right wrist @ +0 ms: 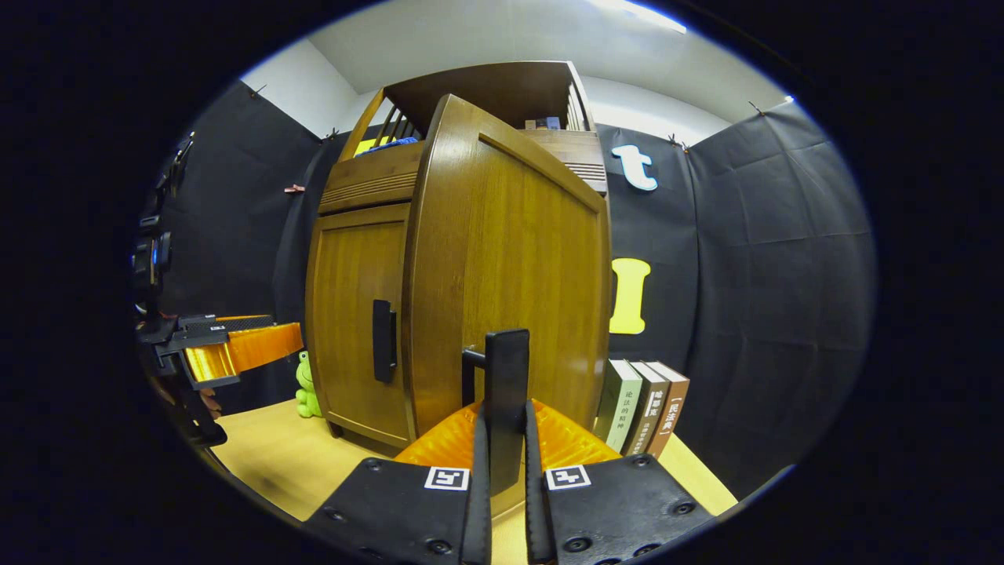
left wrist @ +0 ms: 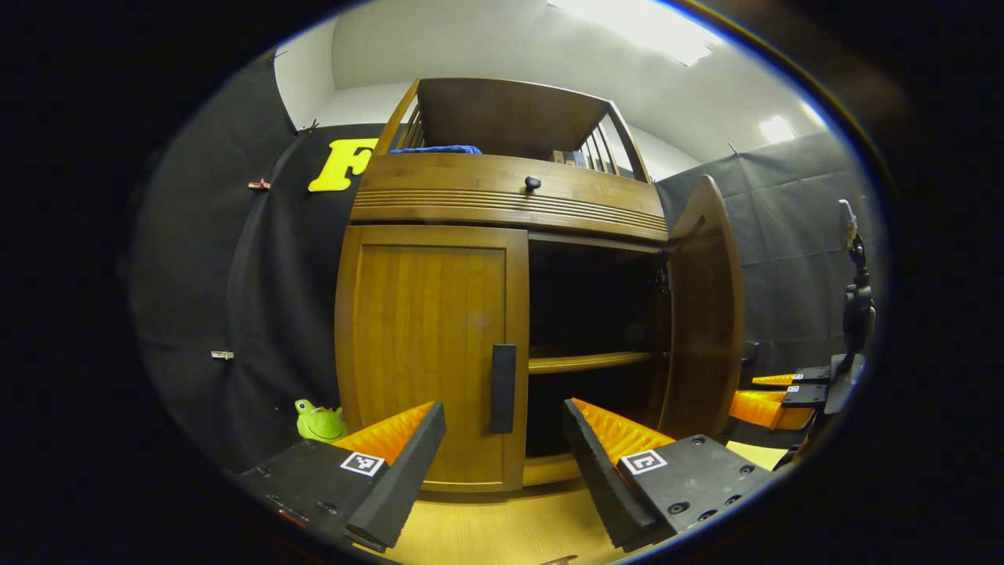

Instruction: Open the right door of the double-door shoe cabinet with the right hand, and open the left door with the left hand.

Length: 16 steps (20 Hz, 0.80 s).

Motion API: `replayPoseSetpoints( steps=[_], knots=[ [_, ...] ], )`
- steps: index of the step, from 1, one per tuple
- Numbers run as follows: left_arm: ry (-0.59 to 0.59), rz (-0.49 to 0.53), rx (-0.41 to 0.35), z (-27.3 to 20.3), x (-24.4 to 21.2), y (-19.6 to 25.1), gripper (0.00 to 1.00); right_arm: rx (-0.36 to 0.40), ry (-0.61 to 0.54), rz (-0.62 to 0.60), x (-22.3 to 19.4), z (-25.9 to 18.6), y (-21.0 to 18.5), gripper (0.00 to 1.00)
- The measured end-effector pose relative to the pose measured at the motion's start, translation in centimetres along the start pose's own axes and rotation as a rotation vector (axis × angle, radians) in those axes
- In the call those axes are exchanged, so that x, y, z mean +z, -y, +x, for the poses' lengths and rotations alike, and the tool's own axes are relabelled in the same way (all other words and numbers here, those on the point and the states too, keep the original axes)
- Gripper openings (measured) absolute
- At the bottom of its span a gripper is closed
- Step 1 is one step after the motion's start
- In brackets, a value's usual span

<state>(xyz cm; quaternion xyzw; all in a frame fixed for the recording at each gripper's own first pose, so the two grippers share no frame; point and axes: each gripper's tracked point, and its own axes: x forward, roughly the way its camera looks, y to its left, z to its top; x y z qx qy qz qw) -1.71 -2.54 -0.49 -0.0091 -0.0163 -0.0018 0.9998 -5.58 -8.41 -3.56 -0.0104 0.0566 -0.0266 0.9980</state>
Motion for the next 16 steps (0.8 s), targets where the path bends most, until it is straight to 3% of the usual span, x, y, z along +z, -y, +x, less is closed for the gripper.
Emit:
replayPoseSetpoints(
  steps=[2,3,7,8,9,11,12,15,16],
  knots=[
    [0.001,-0.006,-0.009,0.4,0.0,0.5,0.94,-0.03,-0.003,-0.01,0.2,-0.7,1.2,0.16],
    [0.0,-0.008,-0.01,0.6,-0.1,0.7,0.94,-0.048,-0.007,-0.014,0.2,-1.0,1.9,0.2],
    [-0.013,0.0,-0.006,1.4,-0.7,1.0,0.94,-0.117,-0.016,-0.051,0.4,-2.0,4.6,0.2],
    [-0.011,0.005,-0.001,1.7,-0.8,0.9,0.94,-0.133,-0.016,-0.062,0.5,-2.2,5.3,0.25],
    [-0.005,0.008,0.007,2.1,-0.8,0.6,0.94,-0.143,-0.017,-0.072,0.5,-2.4,5.8,0.2],
    [0.005,0.014,0.025,3.1,-0.9,0.1,0.94,-0.14,-0.01,-0.099,0.6,-2.8,6.7,0.14],
    [0.008,0.017,0.031,3.7,-0.9,-0.1,0.94,-0.132,-0.007,-0.102,0.7,-2.9,7.0,0.18],
    [-0.033,0.005,0.046,5.6,-2.5,-0.3,0.93,-0.094,-0.014,-0.061,0.8,-3.6,8.1,0.17],
    [-0.049,0.005,0.048,6.3,-3.0,-0.4,0.94,-0.083,-0.012,-0.041,1.0,-3.9,8.6,0.1]
  ],
)
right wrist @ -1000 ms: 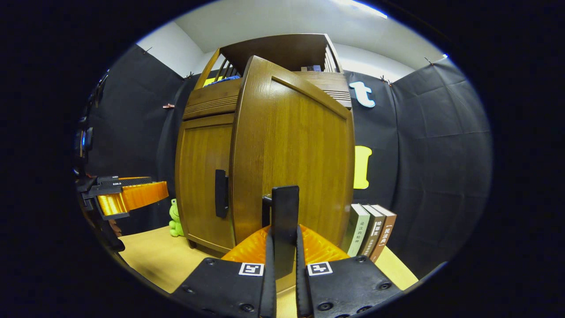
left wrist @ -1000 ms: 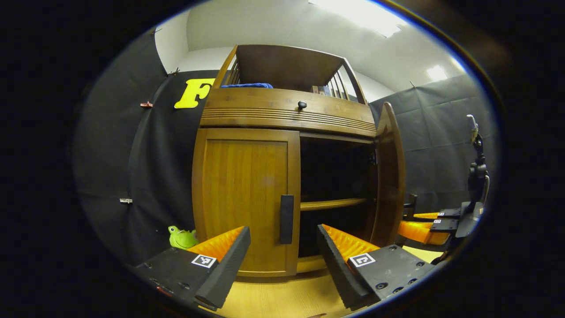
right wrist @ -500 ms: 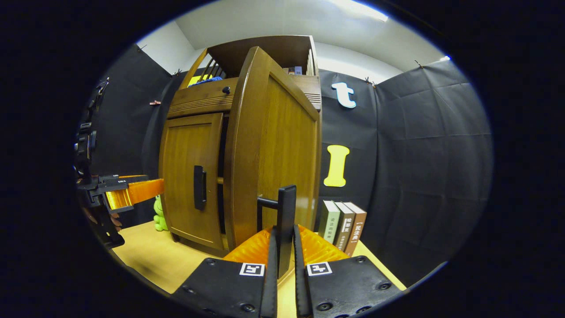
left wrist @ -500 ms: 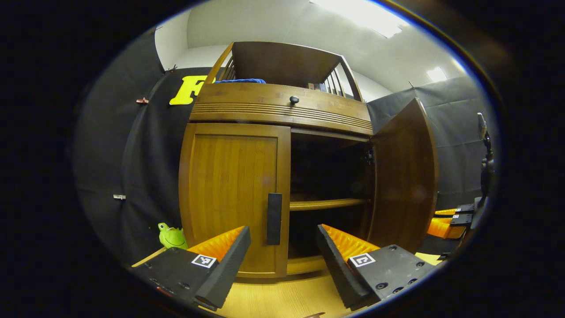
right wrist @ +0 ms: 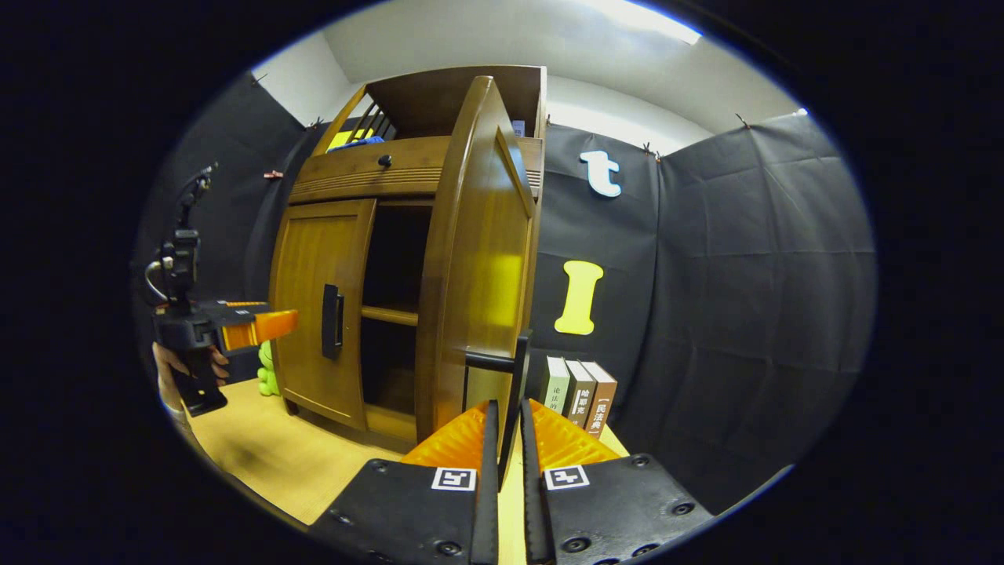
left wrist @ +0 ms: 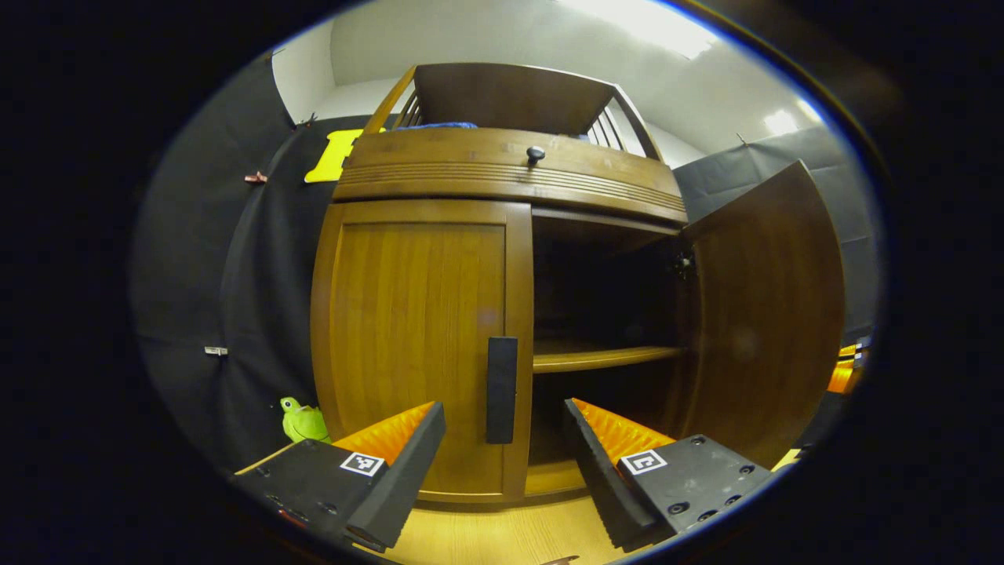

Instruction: Open the right door of the double-door shoe cabinet with the right hand, and open the left door with the left hand.

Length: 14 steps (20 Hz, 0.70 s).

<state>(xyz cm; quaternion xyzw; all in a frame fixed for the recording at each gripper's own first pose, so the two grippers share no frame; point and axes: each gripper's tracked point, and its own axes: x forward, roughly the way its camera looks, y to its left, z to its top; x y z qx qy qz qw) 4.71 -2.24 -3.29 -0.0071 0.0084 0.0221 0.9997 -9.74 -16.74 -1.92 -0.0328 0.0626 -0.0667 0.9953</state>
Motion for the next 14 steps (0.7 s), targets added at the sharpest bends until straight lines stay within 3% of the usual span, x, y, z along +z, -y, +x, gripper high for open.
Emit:
replayPoseSetpoints(
  steps=[1,8,12,14],
  knots=[
    [-0.009,0.002,0.001,0.6,-0.2,0.1,0.94,0.004,0.005,0.018,0.3,-0.3,0.7,0.17],
    [0.014,-0.055,0.017,3.9,-0.1,0.2,0.93,-0.118,0.027,0.01,0.7,-1.4,7.8,0.09],
    [0.017,-0.015,0.05,5.1,-0.2,-0.7,0.94,-0.063,0.023,0.034,0.8,-2.2,7.3,0.05],
    [0.003,-0.018,0.035,5.9,-0.7,-0.4,0.94,-0.053,0.026,0.023,0.8,-2.6,7.0,0.09]
  ],
)
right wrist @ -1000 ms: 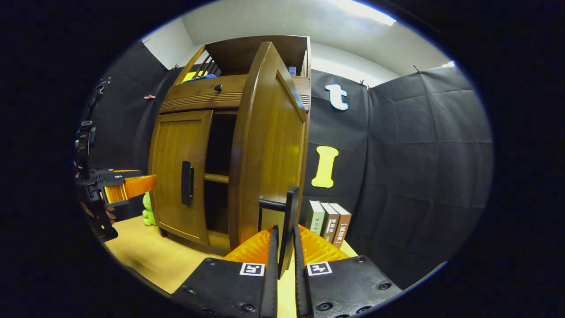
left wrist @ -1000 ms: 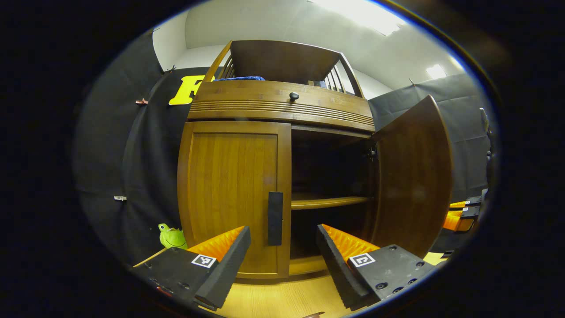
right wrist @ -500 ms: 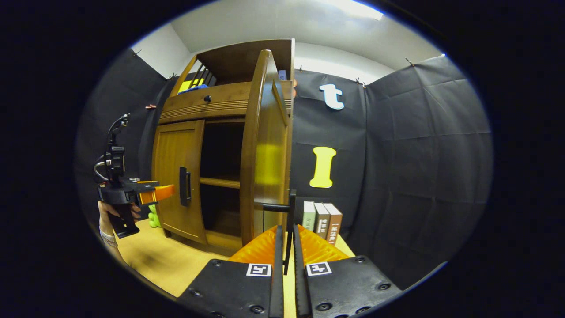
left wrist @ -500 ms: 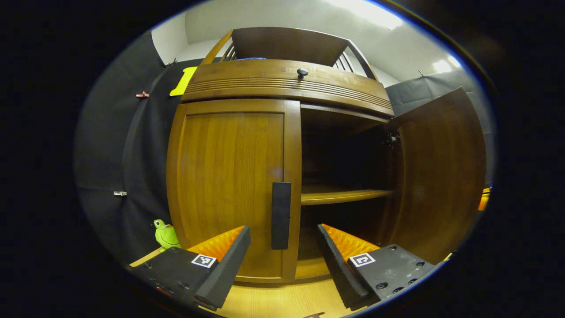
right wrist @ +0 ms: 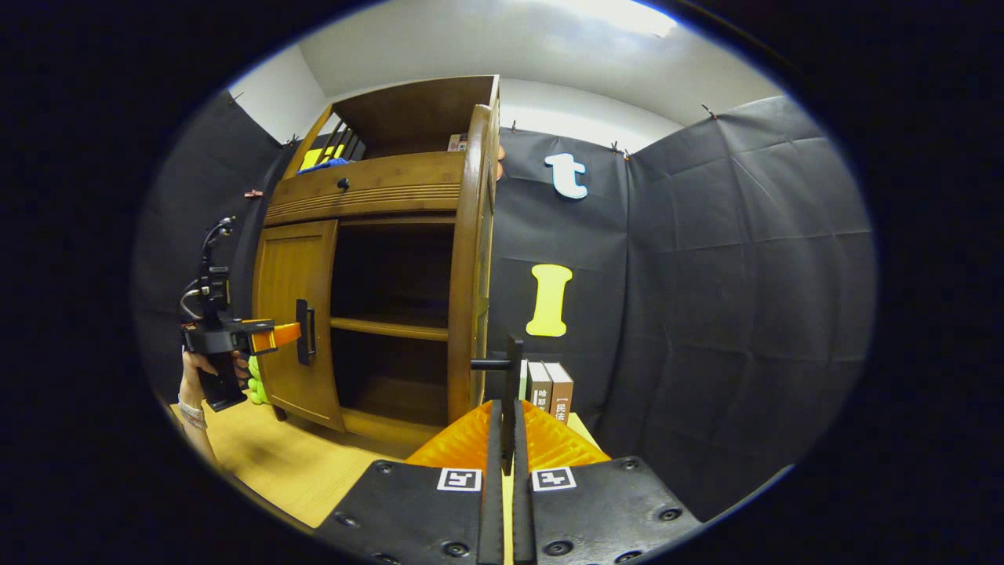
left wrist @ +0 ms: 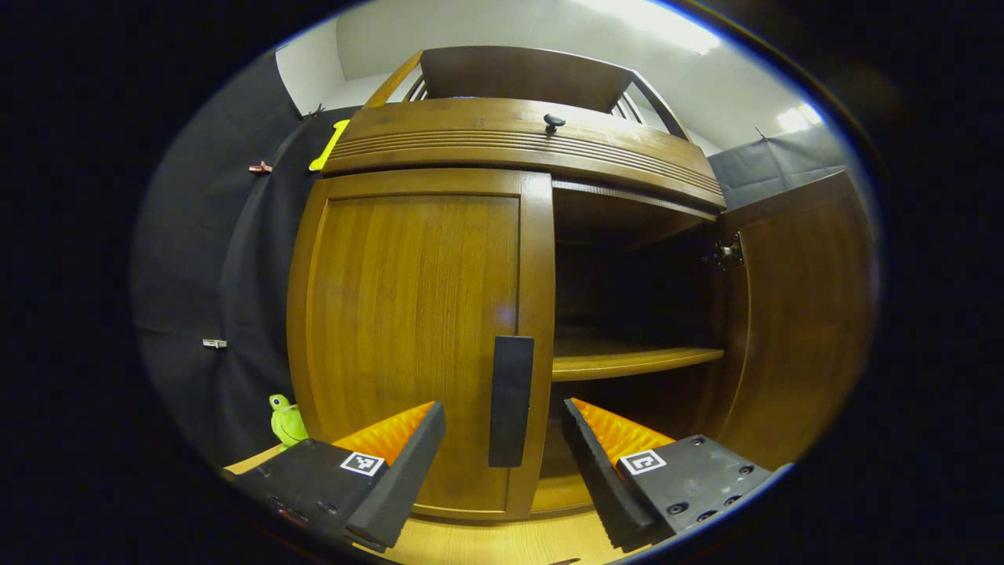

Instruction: Open the right door of the double-door shoe cabinet with the right hand, and open the left door with the left hand.

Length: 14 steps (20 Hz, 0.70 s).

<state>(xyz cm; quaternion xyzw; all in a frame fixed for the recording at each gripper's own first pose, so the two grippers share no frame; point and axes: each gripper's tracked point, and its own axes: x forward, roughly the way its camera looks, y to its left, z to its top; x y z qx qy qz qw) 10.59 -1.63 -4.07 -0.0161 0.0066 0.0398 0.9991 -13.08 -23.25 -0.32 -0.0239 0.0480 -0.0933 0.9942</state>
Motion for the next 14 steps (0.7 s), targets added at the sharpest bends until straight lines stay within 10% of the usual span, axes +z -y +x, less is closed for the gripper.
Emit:
replayPoseSetpoints(
  steps=[1,7,14],
  knots=[
    [-0.015,-0.006,-0.01,0.4,-0.5,0.2,0.92,-0.01,0.013,-0.007,0.2,-0.4,0.4,0.09],
    [-0.04,-0.018,0.025,3.5,-1.9,-1.1,0.9,-0.038,0.083,0.067,1.7,-2.5,2.6,0.83],
    [-0.032,0.017,0.061,6.0,-1.9,-1.6,0.82,-0.107,0.079,0.083,0.5,-2.1,5.2,0.86]
  ],
)
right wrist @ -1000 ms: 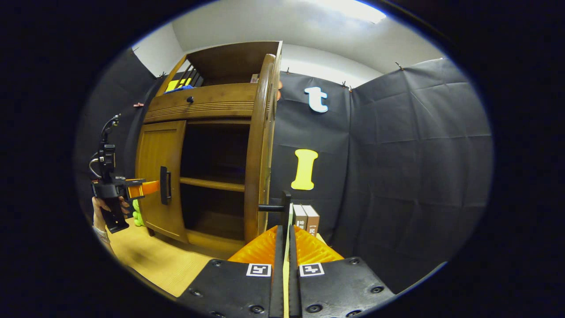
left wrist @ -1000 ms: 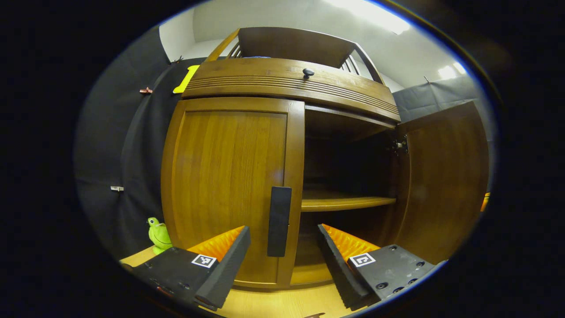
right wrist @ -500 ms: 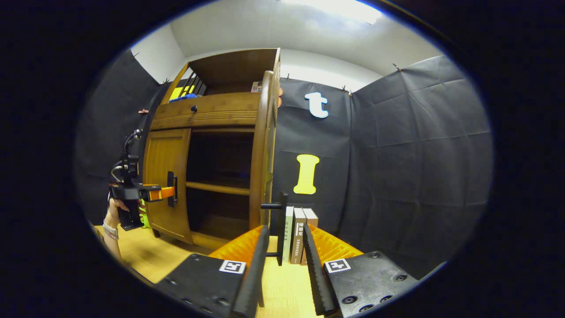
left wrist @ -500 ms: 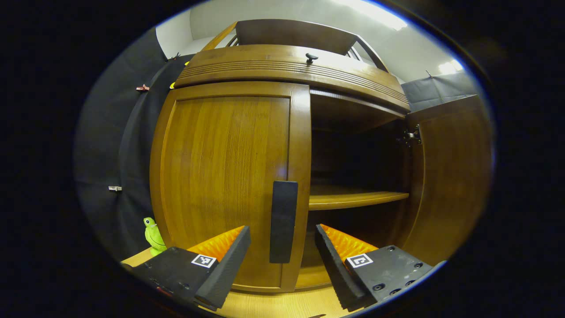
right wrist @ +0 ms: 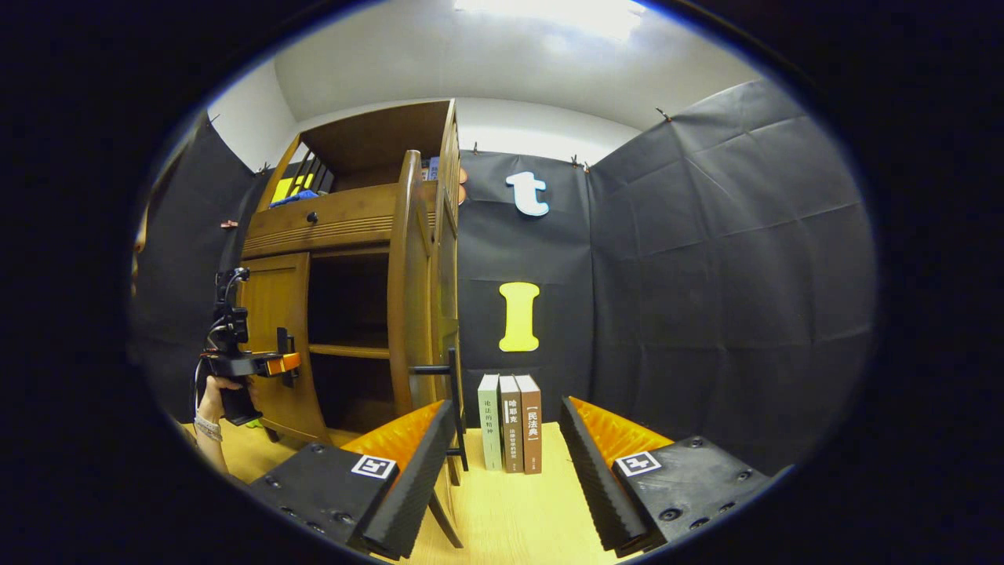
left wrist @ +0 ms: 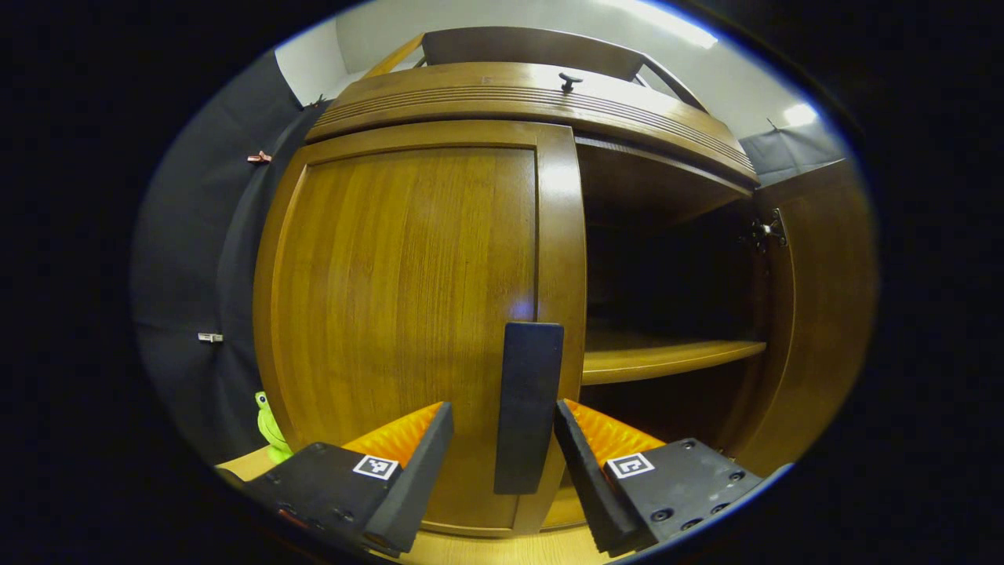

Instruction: Open the right door of the double-door shoe cabinet with the right hand, and open the left door with the left hand.

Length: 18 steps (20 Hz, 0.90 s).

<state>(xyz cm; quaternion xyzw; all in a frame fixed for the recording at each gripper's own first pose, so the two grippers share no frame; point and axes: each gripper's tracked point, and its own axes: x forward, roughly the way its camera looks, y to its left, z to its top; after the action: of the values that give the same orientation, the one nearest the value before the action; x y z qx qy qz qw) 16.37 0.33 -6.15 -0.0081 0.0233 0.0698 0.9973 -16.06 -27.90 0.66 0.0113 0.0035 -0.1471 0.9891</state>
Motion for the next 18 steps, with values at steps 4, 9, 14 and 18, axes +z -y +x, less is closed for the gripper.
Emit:
replayPoseSetpoints(
  steps=[4,9,14,18],
  knots=[
    [0.001,0.009,-0.019,0.2,-0.1,0.7,0.62,-0.033,-0.001,-0.014,-0.4,0.3,1.0,0.83],
    [0.011,0.002,-0.024,0.1,0.1,1.2,0.36,-0.034,0.001,-0.018,-0.2,-0.4,1.2,0.86],
    [-0.014,0.007,-0.033,-0.4,-0.1,1.1,0.31,-0.014,0.005,0.005,0.3,-1.3,0.5,0.86],
    [-0.023,0.01,-0.058,-1.7,-0.1,1.1,0.29,-0.01,0.009,-0.006,0.7,-2.2,-0.3,0.86]
  ],
)
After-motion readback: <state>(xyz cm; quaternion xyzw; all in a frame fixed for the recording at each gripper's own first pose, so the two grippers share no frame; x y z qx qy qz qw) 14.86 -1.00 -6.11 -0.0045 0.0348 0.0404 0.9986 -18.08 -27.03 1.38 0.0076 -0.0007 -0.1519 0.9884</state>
